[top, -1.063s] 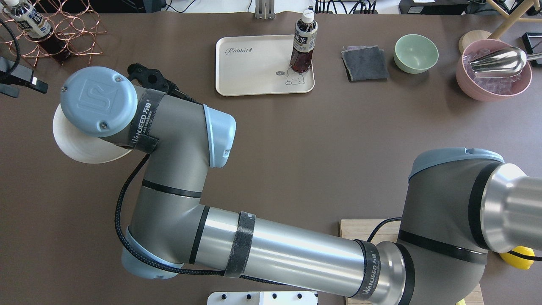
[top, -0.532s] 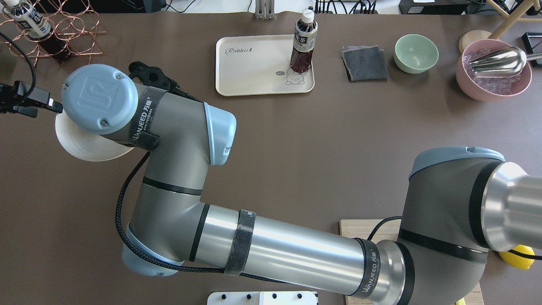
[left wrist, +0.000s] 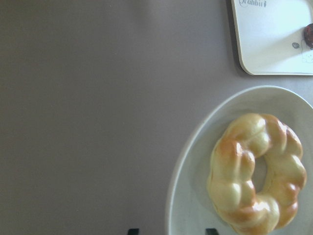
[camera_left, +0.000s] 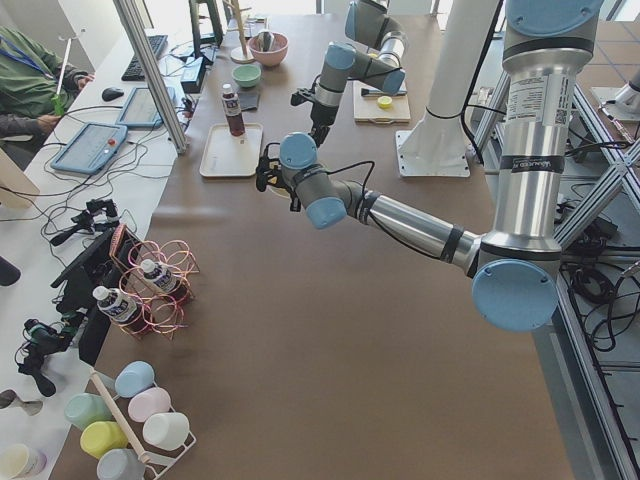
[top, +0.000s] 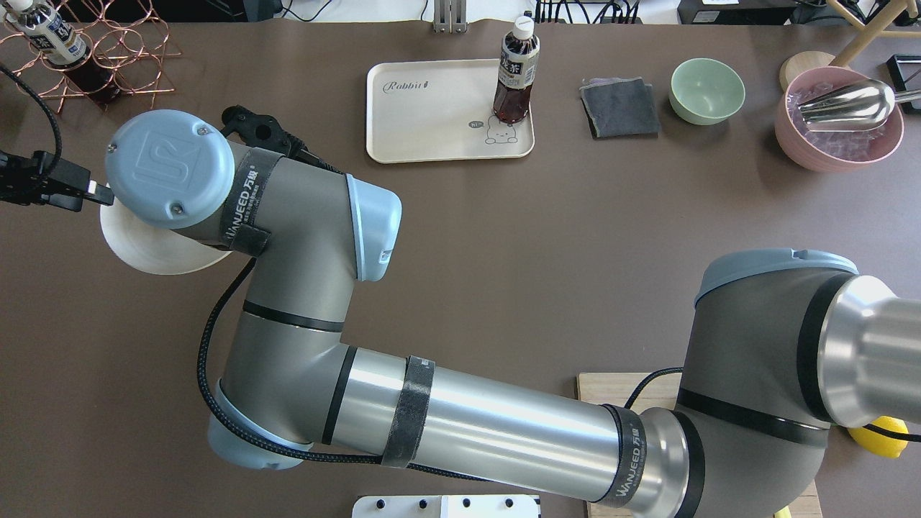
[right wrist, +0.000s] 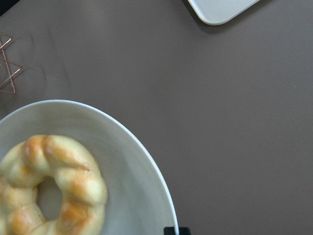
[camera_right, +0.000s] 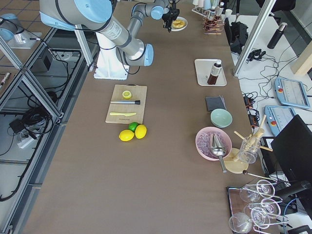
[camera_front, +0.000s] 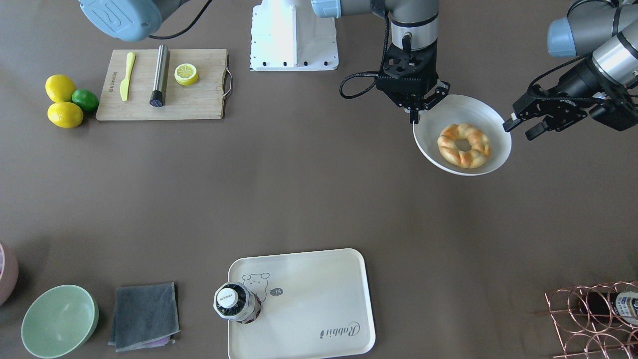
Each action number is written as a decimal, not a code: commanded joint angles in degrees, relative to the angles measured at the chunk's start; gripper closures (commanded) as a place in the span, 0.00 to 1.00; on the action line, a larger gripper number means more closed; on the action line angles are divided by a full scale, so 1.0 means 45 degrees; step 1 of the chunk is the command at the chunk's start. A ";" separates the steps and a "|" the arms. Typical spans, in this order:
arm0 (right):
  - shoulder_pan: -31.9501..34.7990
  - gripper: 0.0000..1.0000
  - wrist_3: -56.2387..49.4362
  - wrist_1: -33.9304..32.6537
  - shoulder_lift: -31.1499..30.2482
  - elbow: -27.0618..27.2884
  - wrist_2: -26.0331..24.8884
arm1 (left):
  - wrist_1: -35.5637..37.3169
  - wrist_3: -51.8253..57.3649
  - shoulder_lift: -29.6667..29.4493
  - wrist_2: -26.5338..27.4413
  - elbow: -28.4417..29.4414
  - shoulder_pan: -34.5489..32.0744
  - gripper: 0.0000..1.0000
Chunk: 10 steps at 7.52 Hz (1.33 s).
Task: Place donut on tray
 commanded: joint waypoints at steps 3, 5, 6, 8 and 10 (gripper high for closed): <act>0.0018 1.00 -0.0058 0.0015 -0.0008 0.0000 0.0000 | 0.0012 -0.0241 -0.0003 0.0102 0.0004 0.0286 0.86; 0.0018 1.00 -0.0097 0.0015 -0.0008 0.0019 0.0000 | 0.0012 -0.0222 0.0036 0.0122 0.0102 0.0266 0.88; 0.0018 1.00 -0.0116 0.0015 -0.0008 0.0020 0.0000 | 0.0012 -0.0202 0.0075 0.0122 0.0102 0.0266 0.88; 0.0018 1.00 -0.0097 0.0015 -0.0008 0.0020 0.0000 | 0.0012 -0.0183 0.0056 0.0122 0.0083 0.0228 0.61; -0.0001 1.00 -0.0097 0.0015 -0.0028 0.0039 0.0019 | 0.0012 -0.0182 -0.0041 0.0122 0.0083 0.0189 0.53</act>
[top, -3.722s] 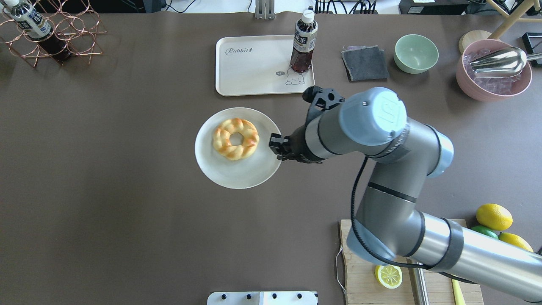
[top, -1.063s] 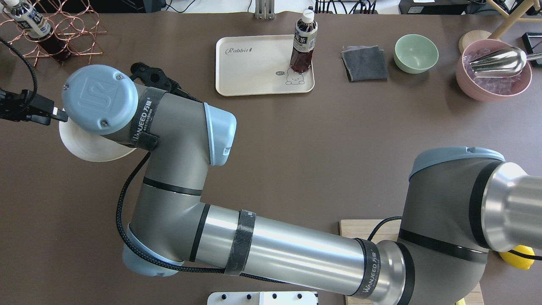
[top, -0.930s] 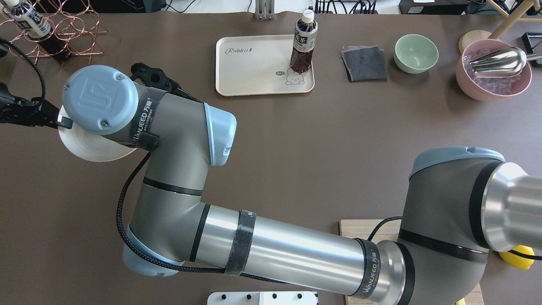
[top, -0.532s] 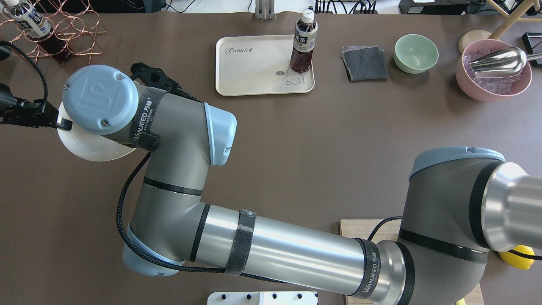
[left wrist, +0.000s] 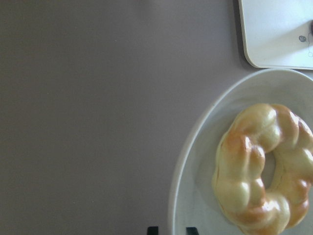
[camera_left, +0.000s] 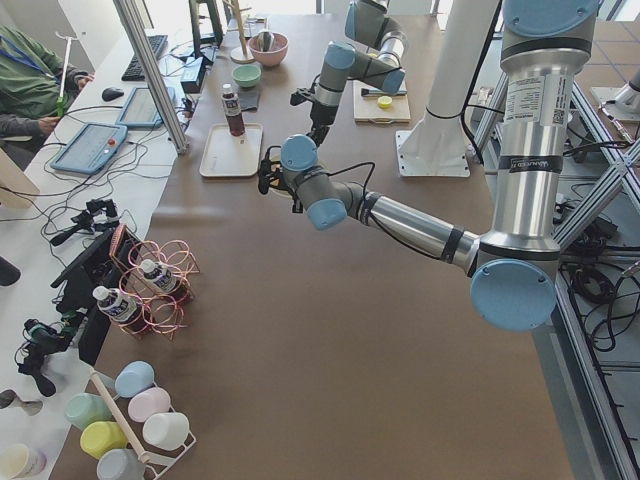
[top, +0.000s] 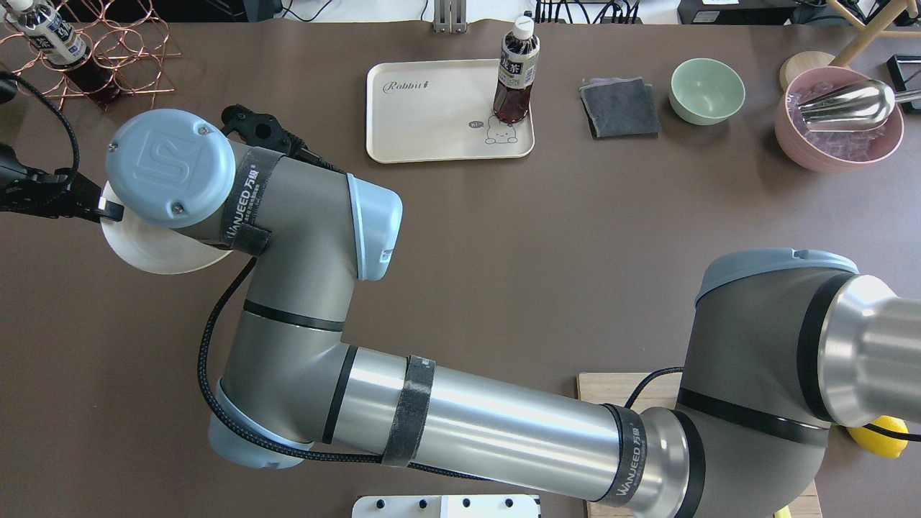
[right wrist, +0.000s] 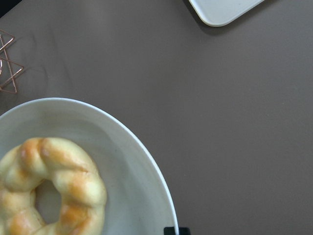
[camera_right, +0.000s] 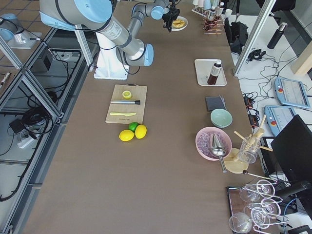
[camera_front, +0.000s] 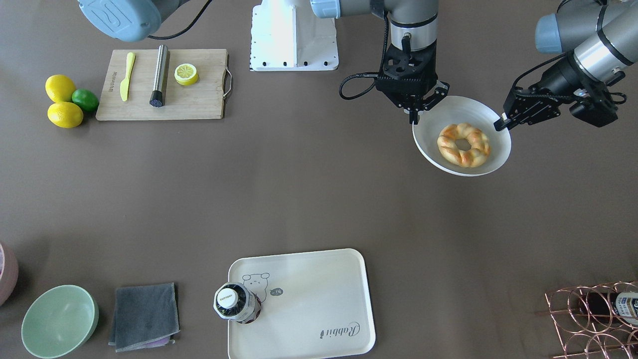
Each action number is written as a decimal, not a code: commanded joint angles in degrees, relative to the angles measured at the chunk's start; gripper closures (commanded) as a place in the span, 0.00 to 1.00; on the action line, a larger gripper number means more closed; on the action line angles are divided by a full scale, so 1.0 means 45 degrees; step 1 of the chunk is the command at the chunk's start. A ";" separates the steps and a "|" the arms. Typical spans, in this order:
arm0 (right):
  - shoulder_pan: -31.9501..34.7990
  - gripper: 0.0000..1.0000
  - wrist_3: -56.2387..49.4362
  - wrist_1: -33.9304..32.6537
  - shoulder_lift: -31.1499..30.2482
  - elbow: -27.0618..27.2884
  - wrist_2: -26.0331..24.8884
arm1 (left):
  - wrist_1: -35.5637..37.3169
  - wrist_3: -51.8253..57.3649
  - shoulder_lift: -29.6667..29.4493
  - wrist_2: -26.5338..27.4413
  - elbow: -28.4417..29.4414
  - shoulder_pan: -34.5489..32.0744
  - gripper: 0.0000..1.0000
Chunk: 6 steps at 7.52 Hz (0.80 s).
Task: Place donut on tray
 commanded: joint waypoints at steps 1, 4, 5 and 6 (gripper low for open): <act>-0.0019 1.00 0.0003 -0.0020 -0.0019 0.0019 0.0019 | 0.0000 -0.0034 -0.0116 0.0000 0.0013 -0.0044 0.54; -0.0019 1.00 0.0003 -0.0020 -0.0019 0.0038 0.0019 | 0.0000 -0.0034 -0.0117 0.0000 0.0033 -0.0063 0.96; -0.0019 1.00 -0.0016 -0.0020 -0.0019 0.0038 0.0019 | 0.0000 -0.0034 -0.0117 0.0000 0.0014 -0.0102 1.00; -0.0019 1.00 -0.0055 -0.0020 -0.0019 0.0077 0.0038 | 0.0000 -0.0034 -0.0117 0.0020 0.0033 -0.0102 1.00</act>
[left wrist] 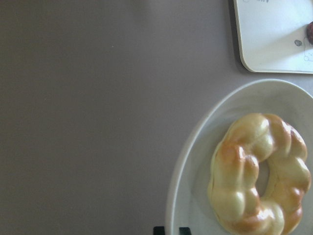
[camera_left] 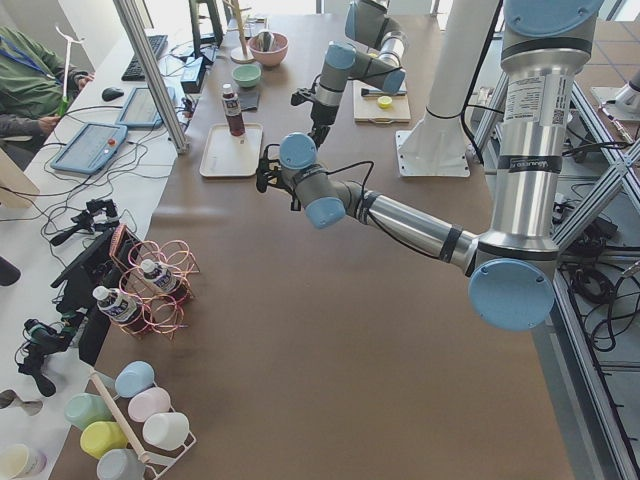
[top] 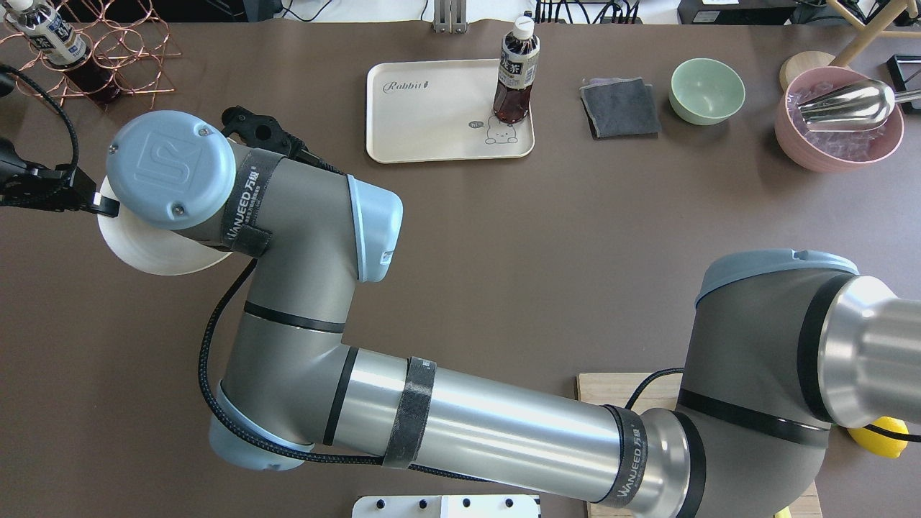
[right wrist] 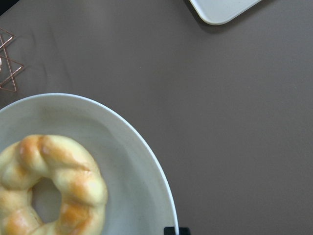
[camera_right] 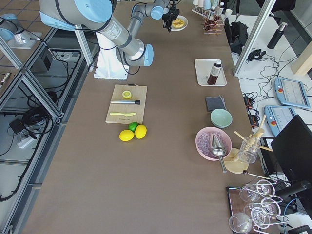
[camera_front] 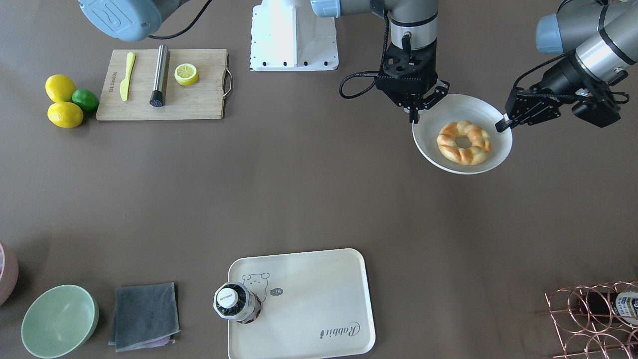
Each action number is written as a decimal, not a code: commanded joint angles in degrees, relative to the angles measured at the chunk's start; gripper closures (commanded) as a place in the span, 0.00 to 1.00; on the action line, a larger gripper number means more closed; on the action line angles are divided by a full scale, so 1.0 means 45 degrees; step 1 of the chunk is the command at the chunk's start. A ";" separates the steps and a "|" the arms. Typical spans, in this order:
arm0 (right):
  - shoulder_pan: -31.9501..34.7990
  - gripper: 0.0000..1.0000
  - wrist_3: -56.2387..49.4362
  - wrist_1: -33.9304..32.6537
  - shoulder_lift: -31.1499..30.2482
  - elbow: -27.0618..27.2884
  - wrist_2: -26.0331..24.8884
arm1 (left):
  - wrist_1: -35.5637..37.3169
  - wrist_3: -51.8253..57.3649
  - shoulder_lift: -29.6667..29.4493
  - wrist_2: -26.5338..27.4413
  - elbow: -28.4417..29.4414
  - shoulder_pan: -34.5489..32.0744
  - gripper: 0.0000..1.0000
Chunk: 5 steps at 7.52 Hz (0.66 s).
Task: Place donut on tray
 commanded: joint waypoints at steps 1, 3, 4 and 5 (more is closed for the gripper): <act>0.0020 1.00 -0.0357 0.0023 0.0002 0.0076 0.0017 | 0.0017 -0.0023 0.0018 0.0015 0.0008 -0.0015 1.00; 0.0098 0.00 -0.0438 0.0023 -0.0094 0.0096 0.0018 | 0.0095 -0.0061 -0.0020 -0.0004 0.0086 -0.0015 1.00; 0.0156 0.00 -0.0496 0.0023 -0.0134 0.0154 0.0075 | 0.0095 -0.0062 -0.0040 -0.0024 0.0144 -0.0015 1.00; 0.0234 0.00 -0.0574 0.0004 -0.0212 0.0425 0.0153 | 0.0095 -0.0081 -0.0079 -0.0024 0.0241 -0.0015 1.00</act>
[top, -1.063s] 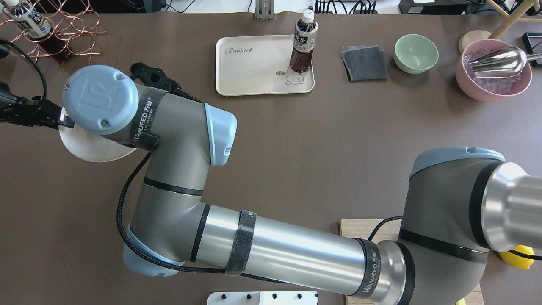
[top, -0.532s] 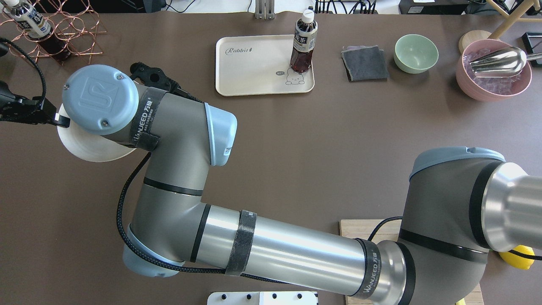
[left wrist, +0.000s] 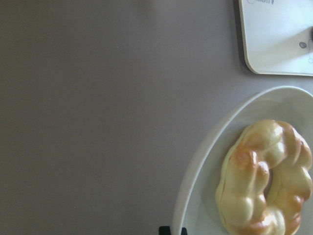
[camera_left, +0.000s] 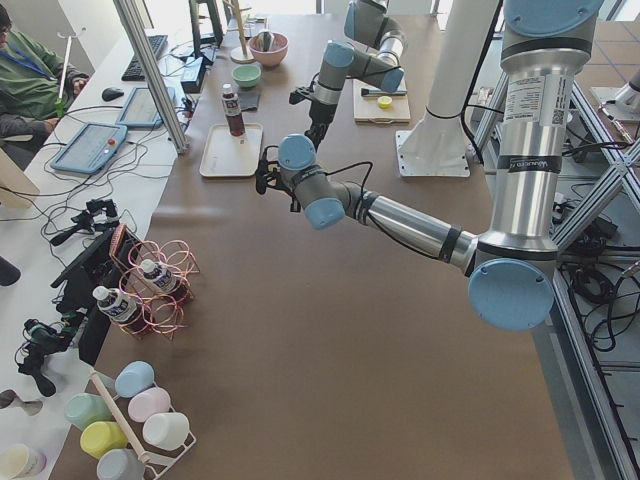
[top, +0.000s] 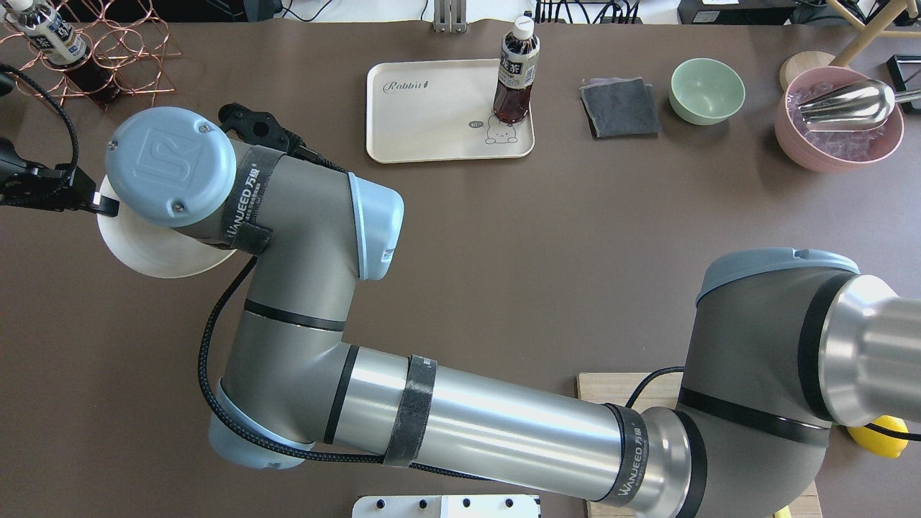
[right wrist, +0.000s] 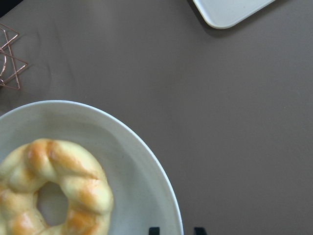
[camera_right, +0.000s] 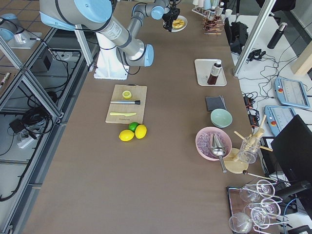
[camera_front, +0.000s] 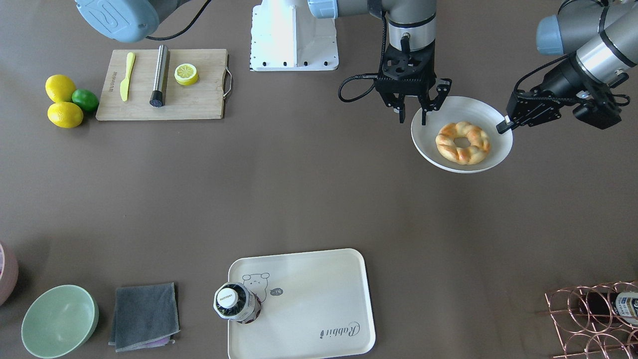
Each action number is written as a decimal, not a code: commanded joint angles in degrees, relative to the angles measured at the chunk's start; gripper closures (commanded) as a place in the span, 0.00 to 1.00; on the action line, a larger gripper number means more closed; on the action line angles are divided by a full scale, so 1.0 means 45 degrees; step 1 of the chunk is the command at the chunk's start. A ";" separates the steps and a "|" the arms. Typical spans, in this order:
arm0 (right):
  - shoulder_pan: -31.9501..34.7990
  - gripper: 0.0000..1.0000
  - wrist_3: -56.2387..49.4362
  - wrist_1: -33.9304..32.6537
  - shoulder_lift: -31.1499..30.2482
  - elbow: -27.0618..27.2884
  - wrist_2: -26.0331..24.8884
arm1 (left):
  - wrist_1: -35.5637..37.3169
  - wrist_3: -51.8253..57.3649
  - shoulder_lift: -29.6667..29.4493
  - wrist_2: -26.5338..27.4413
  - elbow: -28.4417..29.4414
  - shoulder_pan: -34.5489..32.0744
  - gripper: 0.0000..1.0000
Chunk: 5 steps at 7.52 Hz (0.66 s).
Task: Place donut on tray
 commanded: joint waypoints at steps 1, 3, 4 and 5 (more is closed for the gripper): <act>0.0175 0.00 -0.0432 -0.0134 -0.0326 0.0644 0.0273 | 0.0015 -0.0027 -0.0164 -0.0034 0.0327 0.0000 1.00; 0.0680 0.00 -0.1639 -0.1962 -0.0446 0.1814 0.1343 | 0.0034 -0.0551 -0.1038 -0.0015 0.1241 0.0000 1.00; 0.1186 0.00 -0.2052 -0.2397 -0.0697 0.2071 0.1987 | 0.0054 -0.1174 -0.1759 -0.0014 0.1981 0.0000 1.00; 0.1926 0.00 -0.3023 -0.2556 -0.1531 0.2537 0.2670 | 0.0073 -0.1682 -0.2579 0.0005 0.2839 -0.0077 1.00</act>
